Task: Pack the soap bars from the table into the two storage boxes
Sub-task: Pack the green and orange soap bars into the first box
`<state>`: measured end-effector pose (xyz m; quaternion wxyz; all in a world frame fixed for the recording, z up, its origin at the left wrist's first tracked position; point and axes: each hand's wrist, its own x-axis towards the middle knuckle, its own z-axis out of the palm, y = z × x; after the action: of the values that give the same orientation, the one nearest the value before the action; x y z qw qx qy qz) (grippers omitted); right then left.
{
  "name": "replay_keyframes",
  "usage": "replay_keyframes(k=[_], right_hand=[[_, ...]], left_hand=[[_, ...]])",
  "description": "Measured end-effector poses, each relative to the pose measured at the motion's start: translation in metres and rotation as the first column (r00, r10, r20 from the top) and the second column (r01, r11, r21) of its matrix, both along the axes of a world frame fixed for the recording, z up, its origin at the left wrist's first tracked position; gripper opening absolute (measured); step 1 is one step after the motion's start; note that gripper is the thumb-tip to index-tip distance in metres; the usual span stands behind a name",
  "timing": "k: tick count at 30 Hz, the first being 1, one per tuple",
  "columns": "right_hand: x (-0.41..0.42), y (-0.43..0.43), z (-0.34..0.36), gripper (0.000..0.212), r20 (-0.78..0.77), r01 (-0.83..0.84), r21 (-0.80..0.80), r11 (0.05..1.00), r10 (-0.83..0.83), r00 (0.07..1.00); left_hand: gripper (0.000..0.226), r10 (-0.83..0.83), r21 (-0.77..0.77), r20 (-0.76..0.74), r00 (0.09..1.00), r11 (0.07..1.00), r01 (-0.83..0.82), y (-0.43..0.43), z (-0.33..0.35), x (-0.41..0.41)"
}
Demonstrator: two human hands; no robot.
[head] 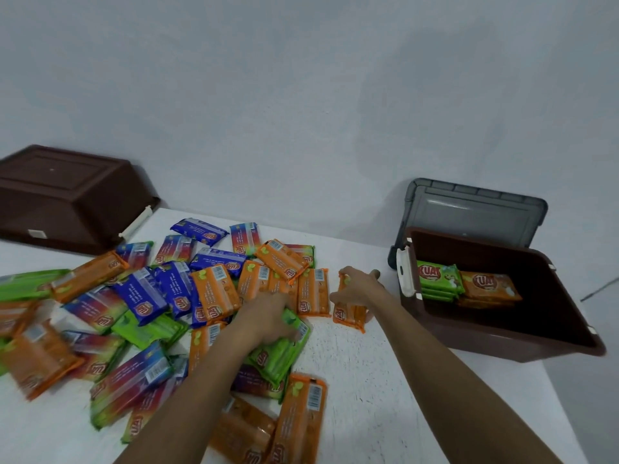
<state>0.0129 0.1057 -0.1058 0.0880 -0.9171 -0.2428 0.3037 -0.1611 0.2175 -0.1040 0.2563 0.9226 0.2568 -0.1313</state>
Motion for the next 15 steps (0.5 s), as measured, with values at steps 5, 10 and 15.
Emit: replay_keyframes(k=[5, 10, 15], right_hand=[[-0.005, -0.002, 0.003, 0.047, 0.014, -0.015, 0.06, 0.998, 0.014, 1.0], [-0.013, -0.01, 0.001, 0.045, 0.039, 0.026, 0.166, 0.986, -0.033, 0.999], [-0.011, -0.017, 0.016, 0.037, -0.211, 0.219, 0.501, 0.837, -0.127, 0.969]], left_hand=[[0.046, 0.003, -0.134, 0.077, 0.997, 0.991, 0.008, 0.006, 0.0, 0.001], [0.035, 0.081, -0.306, 0.14, 0.987, 0.951, -0.035, 0.018, -0.004, -0.007], [0.036, 0.225, -0.457, 0.218, 0.95, 0.884, -0.104, 0.03, 0.007, -0.011]])
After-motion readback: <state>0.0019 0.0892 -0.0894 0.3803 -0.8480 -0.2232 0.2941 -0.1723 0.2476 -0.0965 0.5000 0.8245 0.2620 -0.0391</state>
